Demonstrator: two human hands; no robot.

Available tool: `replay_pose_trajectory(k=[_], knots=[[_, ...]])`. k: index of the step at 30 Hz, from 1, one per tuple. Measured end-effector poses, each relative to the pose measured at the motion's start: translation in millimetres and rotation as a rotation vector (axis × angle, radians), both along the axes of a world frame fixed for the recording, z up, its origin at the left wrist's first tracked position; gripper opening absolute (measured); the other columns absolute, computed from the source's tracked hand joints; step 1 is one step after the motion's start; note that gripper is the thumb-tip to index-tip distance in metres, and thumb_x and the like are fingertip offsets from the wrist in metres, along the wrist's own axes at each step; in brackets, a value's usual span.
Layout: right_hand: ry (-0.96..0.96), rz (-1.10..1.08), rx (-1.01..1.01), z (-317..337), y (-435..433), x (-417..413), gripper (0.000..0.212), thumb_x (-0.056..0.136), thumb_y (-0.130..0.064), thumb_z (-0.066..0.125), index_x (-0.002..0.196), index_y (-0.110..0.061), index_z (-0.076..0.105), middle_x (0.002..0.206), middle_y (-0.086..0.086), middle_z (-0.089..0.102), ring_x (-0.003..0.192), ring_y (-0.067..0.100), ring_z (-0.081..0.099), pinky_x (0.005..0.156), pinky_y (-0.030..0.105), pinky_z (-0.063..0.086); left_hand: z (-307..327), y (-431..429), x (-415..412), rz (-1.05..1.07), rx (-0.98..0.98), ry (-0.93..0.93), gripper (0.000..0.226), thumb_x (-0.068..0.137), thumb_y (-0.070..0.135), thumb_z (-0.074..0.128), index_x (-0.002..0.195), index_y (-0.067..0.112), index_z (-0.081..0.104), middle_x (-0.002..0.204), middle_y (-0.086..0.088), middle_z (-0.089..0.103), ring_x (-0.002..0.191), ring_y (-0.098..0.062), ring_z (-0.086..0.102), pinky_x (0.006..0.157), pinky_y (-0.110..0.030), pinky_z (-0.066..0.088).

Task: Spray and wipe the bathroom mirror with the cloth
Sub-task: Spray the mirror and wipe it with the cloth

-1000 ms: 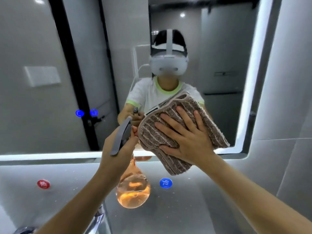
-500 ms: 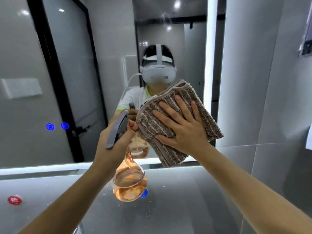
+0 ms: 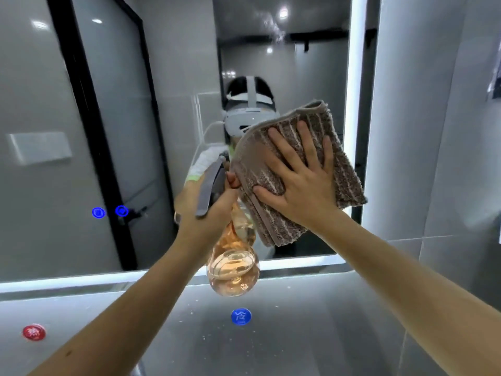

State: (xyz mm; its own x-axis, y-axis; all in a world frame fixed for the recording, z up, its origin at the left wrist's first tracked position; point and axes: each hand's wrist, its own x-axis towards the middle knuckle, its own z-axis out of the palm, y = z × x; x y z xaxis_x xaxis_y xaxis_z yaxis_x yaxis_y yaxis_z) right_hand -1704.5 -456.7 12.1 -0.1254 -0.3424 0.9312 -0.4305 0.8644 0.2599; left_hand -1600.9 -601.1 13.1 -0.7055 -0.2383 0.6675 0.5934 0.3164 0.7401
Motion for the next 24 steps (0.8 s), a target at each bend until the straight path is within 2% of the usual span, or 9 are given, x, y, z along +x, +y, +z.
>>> replay_pose_trajectory(k=[3, 7, 9, 11, 12, 17, 21, 22, 24], knots=[[0.003, -0.047, 0.004, 32, -29, 6, 0.068, 0.082, -0.067, 0.028, 0.141, -0.034, 0.025, 0.151, 0.000, 0.030, 0.137, 0.028, 0.009, 0.110, 0.050, 0.002, 29, -26, -2, -0.021, 0.126, -0.021, 0.016, 0.078, 0.011, 0.055, 0.089, 0.004, 0.063, 0.087, -0.029, 0.062, 0.076, -0.033, 0.059, 0.075, -0.051, 0.051], [-0.005, -0.065, -0.031, 54, -60, 13, 0.070, 0.082, -0.068, 0.025, 0.143, -0.035, 0.022, 0.153, -0.001, 0.025, 0.138, 0.027, 0.007, 0.110, 0.049, -0.001, 55, -71, 9, -0.021, 0.190, -0.042, 0.015, 0.072, 0.007, 0.053, 0.083, 0.003, 0.063, 0.084, -0.016, 0.059, 0.079, -0.030, 0.054, 0.082, -0.055, 0.047], [-0.012, -0.070, -0.039, 64, -81, 18, 0.070, 0.082, -0.068, 0.023, 0.144, -0.035, 0.019, 0.154, -0.002, 0.022, 0.139, 0.026, 0.004, 0.110, 0.046, -0.006, 62, -97, 22, 0.009, 0.167, 0.010, 0.019, 0.070, 0.008, 0.053, 0.080, 0.013, 0.069, 0.082, -0.012, 0.062, 0.081, -0.029, 0.057, 0.083, -0.051, 0.049], [-0.001, -0.062, -0.047, 75, -105, 23, 0.070, 0.082, -0.068, 0.021, 0.144, -0.035, 0.019, 0.154, -0.002, 0.021, 0.139, 0.026, 0.003, 0.110, 0.047, -0.007, 67, -123, 35, 0.042, 0.134, 0.052, 0.028, 0.071, 0.009, 0.053, 0.071, 0.032, 0.070, 0.074, 0.002, 0.066, 0.080, -0.023, 0.059, 0.079, -0.041, 0.049], [0.005, -0.053, -0.043, 80, -119, 27, 0.070, 0.082, -0.068, 0.022, 0.143, -0.035, 0.020, 0.153, -0.002, 0.022, 0.139, 0.027, 0.004, 0.110, 0.048, -0.005, 70, -135, 41, 0.045, 0.130, 0.061, 0.032, 0.074, 0.008, 0.053, 0.067, 0.035, 0.069, 0.070, 0.006, 0.066, 0.080, -0.020, 0.059, 0.077, -0.039, 0.048], [0.006, -0.011, 0.032, 101, -221, 52, 0.070, 0.080, -0.069, 0.028, 0.143, -0.037, 0.023, 0.153, -0.004, 0.024, 0.140, 0.029, 0.004, 0.108, 0.057, 0.001, 82, -215, 73, 0.093, 0.193, 0.066, 0.025, 0.082, 0.002, 0.051, 0.068, 0.018, 0.062, 0.073, -0.010, 0.060, 0.072, -0.026, 0.055, 0.068, -0.038, 0.046], [0.014, 0.024, 0.079, 116, -320, 77, 0.071, 0.080, -0.069, 0.027, 0.143, -0.037, 0.023, 0.154, -0.006, 0.023, 0.139, 0.029, 0.003, 0.108, 0.059, 0.001, 87, -288, 108, 0.169, 0.178, 0.092, 0.022, 0.086, 0.011, 0.055, 0.065, 0.016, 0.059, 0.072, -0.014, 0.056, 0.070, -0.024, 0.050, 0.056, -0.029, 0.042], [0.004, 0.019, 0.082, 119, -343, 83, 0.072, 0.080, -0.069, 0.025, 0.144, -0.037, 0.020, 0.154, -0.006, 0.020, 0.140, 0.029, 0.001, 0.108, 0.059, 0.000, 87, -307, 116, 0.199, 0.165, 0.101, 0.019, 0.085, 0.012, 0.058, 0.067, 0.013, 0.060, 0.072, -0.017, 0.057, 0.070, -0.023, 0.050, 0.054, -0.027, 0.042], [-0.002, 0.015, 0.081, 124, -385, 93, 0.073, 0.080, -0.070, 0.021, 0.145, -0.037, 0.017, 0.155, -0.005, 0.017, 0.140, 0.029, -0.001, 0.108, 0.060, -0.002, 86, -342, 129, 0.249, 0.136, 0.121, 0.015, 0.083, 0.014, 0.061, 0.082, -0.001, 0.060, 0.082, -0.029, 0.061, 0.073, -0.022, 0.053, 0.061, -0.031, 0.043]])
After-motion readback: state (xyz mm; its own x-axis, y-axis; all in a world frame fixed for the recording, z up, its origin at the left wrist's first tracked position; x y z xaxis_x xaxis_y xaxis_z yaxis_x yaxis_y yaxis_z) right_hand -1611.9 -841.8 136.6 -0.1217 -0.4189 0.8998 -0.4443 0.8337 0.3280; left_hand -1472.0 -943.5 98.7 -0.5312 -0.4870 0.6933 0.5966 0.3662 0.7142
